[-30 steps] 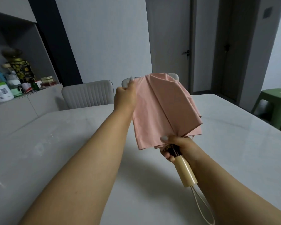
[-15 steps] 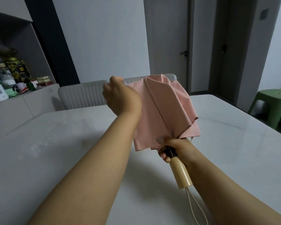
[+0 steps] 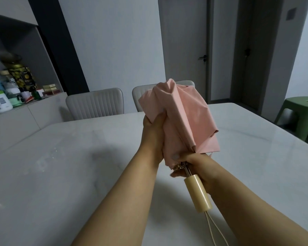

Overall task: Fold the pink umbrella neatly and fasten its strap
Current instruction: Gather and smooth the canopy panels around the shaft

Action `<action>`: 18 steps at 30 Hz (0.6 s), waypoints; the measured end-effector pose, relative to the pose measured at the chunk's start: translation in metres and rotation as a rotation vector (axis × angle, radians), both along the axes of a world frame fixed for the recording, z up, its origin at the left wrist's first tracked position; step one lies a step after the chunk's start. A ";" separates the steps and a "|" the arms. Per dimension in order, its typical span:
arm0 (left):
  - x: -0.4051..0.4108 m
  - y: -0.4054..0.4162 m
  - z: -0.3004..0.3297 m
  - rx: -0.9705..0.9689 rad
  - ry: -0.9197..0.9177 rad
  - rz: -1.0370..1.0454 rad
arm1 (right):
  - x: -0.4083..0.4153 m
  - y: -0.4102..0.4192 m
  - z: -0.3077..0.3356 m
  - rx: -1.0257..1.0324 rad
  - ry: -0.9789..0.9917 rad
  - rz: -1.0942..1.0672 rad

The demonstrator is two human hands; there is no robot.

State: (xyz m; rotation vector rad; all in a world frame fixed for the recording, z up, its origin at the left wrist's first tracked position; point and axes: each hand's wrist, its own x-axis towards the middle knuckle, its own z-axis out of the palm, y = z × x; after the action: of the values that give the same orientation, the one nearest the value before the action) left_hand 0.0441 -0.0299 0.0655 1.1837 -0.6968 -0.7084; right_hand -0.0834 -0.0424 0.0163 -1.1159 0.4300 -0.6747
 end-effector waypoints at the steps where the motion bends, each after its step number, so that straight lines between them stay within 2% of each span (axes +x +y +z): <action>1: 0.000 0.000 -0.002 0.008 -0.024 0.030 | 0.001 0.000 -0.001 0.043 -0.013 0.010; 4: 0.000 0.000 -0.008 -0.018 -0.041 0.046 | 0.000 0.002 0.003 0.122 -0.068 0.080; 6: 0.000 0.002 -0.007 -0.029 -0.017 0.016 | -0.003 0.003 0.006 0.098 -0.073 0.121; 9: 0.004 0.004 -0.003 -0.024 -0.056 -0.049 | -0.007 0.005 0.008 0.055 -0.031 0.099; 14: 0.009 0.006 -0.005 0.015 -0.122 -0.115 | -0.010 0.005 0.012 0.124 -0.040 0.070; 16: 0.015 0.005 0.001 0.100 -0.210 0.000 | -0.008 0.004 0.010 0.087 -0.030 0.055; 18: 0.031 0.005 0.020 0.140 -0.431 0.234 | -0.007 0.002 0.008 0.045 -0.018 0.034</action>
State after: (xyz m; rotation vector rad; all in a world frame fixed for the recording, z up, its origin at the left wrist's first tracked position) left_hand 0.0756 -0.0249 0.0852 1.5408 -0.8561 -0.3094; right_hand -0.0900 -0.0406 0.0240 -1.0722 0.4083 -0.6417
